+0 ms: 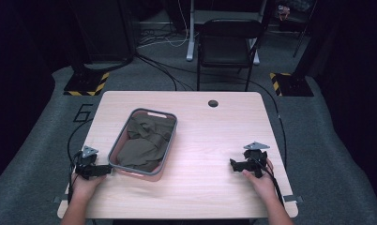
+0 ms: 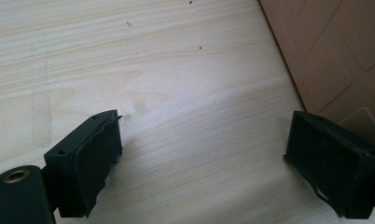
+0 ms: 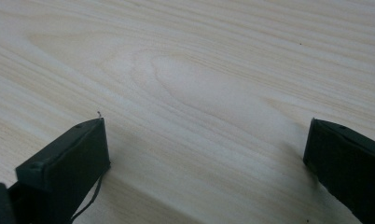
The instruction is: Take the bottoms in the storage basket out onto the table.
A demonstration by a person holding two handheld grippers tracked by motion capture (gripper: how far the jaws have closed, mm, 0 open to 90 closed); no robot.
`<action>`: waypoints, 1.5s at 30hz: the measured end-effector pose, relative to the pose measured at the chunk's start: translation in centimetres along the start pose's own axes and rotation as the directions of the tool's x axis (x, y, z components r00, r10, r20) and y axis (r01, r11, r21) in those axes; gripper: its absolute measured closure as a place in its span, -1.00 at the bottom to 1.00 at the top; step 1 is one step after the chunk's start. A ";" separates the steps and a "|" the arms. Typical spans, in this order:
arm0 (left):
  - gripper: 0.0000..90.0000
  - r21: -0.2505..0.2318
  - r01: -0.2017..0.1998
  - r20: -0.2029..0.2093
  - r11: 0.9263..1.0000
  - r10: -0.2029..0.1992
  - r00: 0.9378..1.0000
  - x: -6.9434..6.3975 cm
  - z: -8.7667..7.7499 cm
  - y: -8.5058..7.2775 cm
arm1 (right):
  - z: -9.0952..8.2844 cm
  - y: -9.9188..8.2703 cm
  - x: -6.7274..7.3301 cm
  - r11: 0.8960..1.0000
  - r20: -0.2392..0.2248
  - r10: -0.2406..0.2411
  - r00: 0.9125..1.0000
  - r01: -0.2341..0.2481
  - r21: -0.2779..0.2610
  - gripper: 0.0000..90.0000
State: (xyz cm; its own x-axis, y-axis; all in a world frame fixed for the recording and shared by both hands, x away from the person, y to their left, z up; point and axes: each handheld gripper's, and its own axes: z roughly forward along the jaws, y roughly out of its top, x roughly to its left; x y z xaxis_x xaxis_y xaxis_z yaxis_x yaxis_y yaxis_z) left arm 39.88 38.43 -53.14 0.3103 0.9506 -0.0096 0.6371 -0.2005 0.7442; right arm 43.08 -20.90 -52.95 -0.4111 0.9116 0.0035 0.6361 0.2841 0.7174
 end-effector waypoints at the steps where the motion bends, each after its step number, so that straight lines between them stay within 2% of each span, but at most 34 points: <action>1: -0.78 0.000 0.001 -0.001 1.000 -0.001 1.000 0.0 0.0 0.0 | 0.0 0.0 0.0 1.000 0.000 0.000 1.000 0.000 0.000 -1.00; 14: -0.77 0.012 0.000 0.005 1.000 0.000 1.000 0.1 -0.1 0.0 | 0.0 0.0 0.0 1.000 0.000 0.001 1.000 -0.001 0.000 -1.00; 16: -0.77 -0.003 0.010 -0.013 1.000 -0.010 1.000 0.2 0.0 0.0 | 0.0 0.0 0.0 1.000 0.000 0.001 1.000 -0.001 0.000 -1.00; 19: -0.77 0.003 0.024 -0.016 1.000 -0.024 1.000 0.4 -0.1 0.0 | 0.0 0.0 0.0 1.000 0.000 0.000 1.000 0.000 0.000 -1.00; 24: -0.77 -0.004 0.025 -0.020 1.000 -0.025 0.999 0.4 0.0 0.0 | 0.0 0.0 0.0 1.000 0.000 0.000 1.000 0.000 0.000 -1.00; 25: -0.76 -0.008 0.023 -0.024 1.000 -0.023 0.999 0.5 0.1 0.0 | 0.0 0.0 0.0 1.000 0.000 0.000 1.000 0.000 0.000 -1.00; 26: -0.75 0.007 0.022 -0.017 1.000 -0.022 1.000 0.5 -0.1 0.1 | 0.0 0.0 0.0 1.000 -0.002 0.000 1.000 0.000 -0.001 -1.00; 28: -0.74 -0.007 0.025 -0.021 1.000 -0.025 0.999 0.5 0.0 0.0 | 0.0 0.0 0.0 1.000 0.000 0.000 1.000 0.000 0.000 -1.00; 29: -0.74 0.005 0.023 -0.019 1.000 -0.023 1.000 0.5 -0.1 0.1 | 0.0 0.0 0.0 1.000 0.000 0.000 1.000 0.000 0.000 -1.00; 31: -0.72 -0.007 0.026 -0.027 1.000 -0.027 0.999 0.5 0.0 0.0 | 0.0 0.0 0.0 1.000 0.000 0.000 1.000 0.000 0.000 -1.00; 35: -0.62 -0.003 0.028 -0.035 1.000 -0.028 0.999 0.5 -0.2 0.1 | 0.0 0.0 0.0 1.000 0.000 0.001 1.000 -0.001 0.000 -1.00; 38: -0.52 0.026 0.055 -0.037 0.998 -0.054 0.998 0.7 -0.5 0.4 | 0.0 0.0 0.0 1.000 0.000 0.000 1.000 0.000 0.000 -1.00; 41: -0.48 0.019 0.091 -0.024 0.996 -0.091 0.996 0.9 -0.8 0.5 | 0.0 0.0 0.0 1.000 -0.002 0.000 1.000 0.000 -0.001 -1.00; 45: -0.46 0.002 0.094 -0.006 0.996 -0.094 0.996 0.8 -1.7 1.1 | 0.0 0.0 0.0 1.000 -0.001 0.000 1.000 0.000 0.001 -1.00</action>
State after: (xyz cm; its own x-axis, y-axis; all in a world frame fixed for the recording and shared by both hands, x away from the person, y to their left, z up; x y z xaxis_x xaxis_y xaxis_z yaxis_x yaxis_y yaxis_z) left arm 39.70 39.38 -51.19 0.2445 0.9667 -0.0754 0.6652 -0.1107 0.7384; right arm 43.08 -20.90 -52.95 -0.4113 0.9115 0.0042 0.6366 0.2839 0.7170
